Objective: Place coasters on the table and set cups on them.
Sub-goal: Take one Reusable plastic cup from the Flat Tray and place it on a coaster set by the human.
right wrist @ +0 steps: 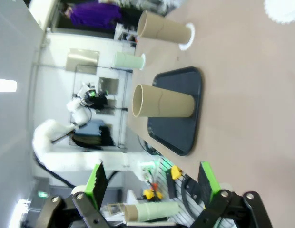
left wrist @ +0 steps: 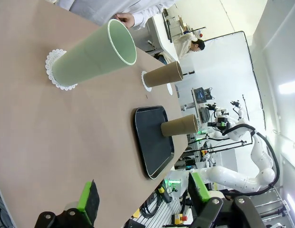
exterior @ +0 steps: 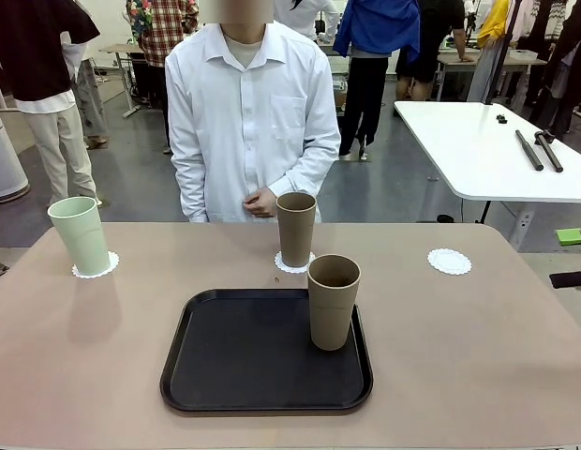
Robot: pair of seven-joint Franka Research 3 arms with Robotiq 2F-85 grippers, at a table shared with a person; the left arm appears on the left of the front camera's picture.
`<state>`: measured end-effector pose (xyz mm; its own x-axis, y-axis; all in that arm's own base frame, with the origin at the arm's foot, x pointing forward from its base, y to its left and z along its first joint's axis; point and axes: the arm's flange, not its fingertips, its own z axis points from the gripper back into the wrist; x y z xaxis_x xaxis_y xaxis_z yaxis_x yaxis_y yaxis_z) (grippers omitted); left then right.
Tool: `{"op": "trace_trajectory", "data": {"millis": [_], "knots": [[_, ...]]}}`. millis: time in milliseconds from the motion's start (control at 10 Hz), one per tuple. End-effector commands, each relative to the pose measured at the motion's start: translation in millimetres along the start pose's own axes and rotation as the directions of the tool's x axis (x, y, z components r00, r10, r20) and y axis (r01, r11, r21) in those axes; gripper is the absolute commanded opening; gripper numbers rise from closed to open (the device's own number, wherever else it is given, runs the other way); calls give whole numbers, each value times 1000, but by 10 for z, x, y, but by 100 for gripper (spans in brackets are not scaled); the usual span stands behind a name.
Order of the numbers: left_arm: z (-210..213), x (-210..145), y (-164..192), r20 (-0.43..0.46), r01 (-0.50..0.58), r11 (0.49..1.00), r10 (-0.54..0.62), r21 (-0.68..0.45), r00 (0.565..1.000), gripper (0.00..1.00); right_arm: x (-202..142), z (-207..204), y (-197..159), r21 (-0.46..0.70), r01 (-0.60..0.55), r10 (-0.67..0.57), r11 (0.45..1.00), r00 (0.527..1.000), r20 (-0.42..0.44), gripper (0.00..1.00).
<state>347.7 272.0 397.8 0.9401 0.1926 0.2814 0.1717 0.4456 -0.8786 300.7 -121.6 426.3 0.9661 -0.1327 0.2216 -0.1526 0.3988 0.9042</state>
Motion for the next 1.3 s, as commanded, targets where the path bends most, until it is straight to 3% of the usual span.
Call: {"op": "trace_trajectory", "data": {"millis": [0,300,600,700,900,1200], "knots": [[31,-12,-15,1,2,1000,-2,-10,1000,100,428,-126,327,-183,-230,197,956,964,-181,100],[31,-12,-15,1,2,1000,-2,-10,1000,100,845,-522,883,-317,-573,400,756,788,-468,100],[31,-12,-15,1,2,1000,-2,-10,1000,100,738,-1186,1488,-272,-807,509,524,553,-660,100],[31,-12,-15,1,2,1000,-2,-10,1000,100,700,-1416,1572,-282,-844,506,456,507,-697,100],[31,-12,-15,1,2,1000,-2,-10,1000,100,630,-1799,1635,-238,-886,522,397,431,-736,100],[31,-12,-15,1,2,1000,-2,-10,1000,100,588,-2034,1522,-217,-896,504,388,403,-764,100]]}}
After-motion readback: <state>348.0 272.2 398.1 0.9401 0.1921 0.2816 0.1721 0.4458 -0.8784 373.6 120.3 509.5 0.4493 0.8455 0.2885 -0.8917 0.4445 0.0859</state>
